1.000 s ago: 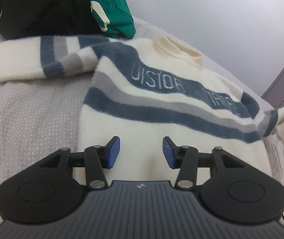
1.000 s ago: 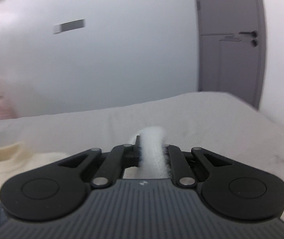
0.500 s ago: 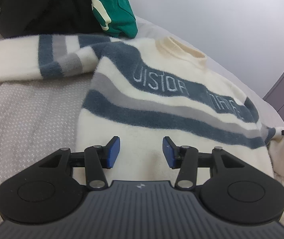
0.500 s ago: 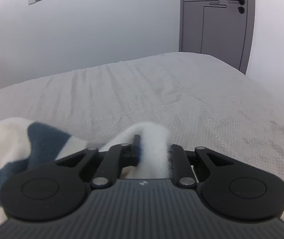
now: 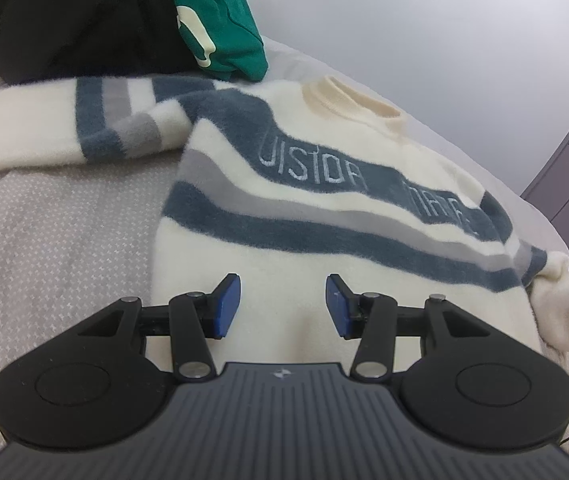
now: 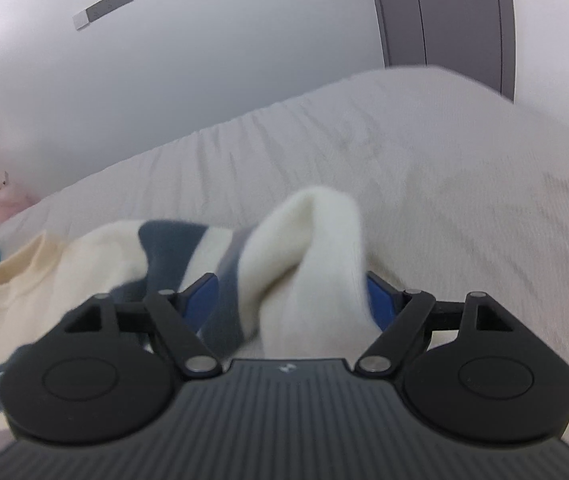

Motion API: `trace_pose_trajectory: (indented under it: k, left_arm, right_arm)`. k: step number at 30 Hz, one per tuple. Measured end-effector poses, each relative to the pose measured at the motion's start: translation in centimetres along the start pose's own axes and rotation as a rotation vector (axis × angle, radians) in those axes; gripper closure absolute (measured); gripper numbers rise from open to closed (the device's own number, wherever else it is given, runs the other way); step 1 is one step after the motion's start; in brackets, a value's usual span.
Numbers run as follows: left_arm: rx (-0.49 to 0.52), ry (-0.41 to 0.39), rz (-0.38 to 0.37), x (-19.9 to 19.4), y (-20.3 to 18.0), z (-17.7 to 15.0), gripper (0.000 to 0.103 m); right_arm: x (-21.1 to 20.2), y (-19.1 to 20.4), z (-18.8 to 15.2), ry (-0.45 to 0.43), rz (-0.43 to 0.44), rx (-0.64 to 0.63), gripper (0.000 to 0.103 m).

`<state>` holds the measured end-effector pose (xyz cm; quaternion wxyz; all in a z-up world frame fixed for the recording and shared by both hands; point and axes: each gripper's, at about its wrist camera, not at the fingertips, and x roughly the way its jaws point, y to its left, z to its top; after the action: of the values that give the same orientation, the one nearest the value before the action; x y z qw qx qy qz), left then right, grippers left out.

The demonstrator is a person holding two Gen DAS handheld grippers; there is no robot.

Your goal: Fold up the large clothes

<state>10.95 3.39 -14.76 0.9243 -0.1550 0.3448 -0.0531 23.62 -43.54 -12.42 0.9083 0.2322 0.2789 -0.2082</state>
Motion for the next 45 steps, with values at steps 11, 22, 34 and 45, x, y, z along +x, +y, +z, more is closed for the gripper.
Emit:
trace_pose_trajectory:
  k: [11, 22, 34, 45]
  left_arm:
    - [0.042, 0.022, 0.012, 0.7, -0.8, -0.4, 0.050]
    - [0.057, 0.026, 0.040, 1.4, -0.5, -0.4, 0.050]
    - [0.053, 0.024, 0.037, 1.4, -0.4, -0.3, 0.050]
    - [0.061, 0.023, 0.041, 1.6, -0.4, -0.3, 0.050]
  right_arm:
    - [-0.2, -5.6, -1.7, 0.109, 0.141, 0.326, 0.020]
    - [-2.8, -7.7, -1.1, -0.129, 0.001, 0.393, 0.019]
    - [3.0, -8.7, -2.4, 0.133, 0.079, 0.365, 0.061]
    - [1.0, -10.8, 8.3, -0.124, 0.025, 0.239, 0.084]
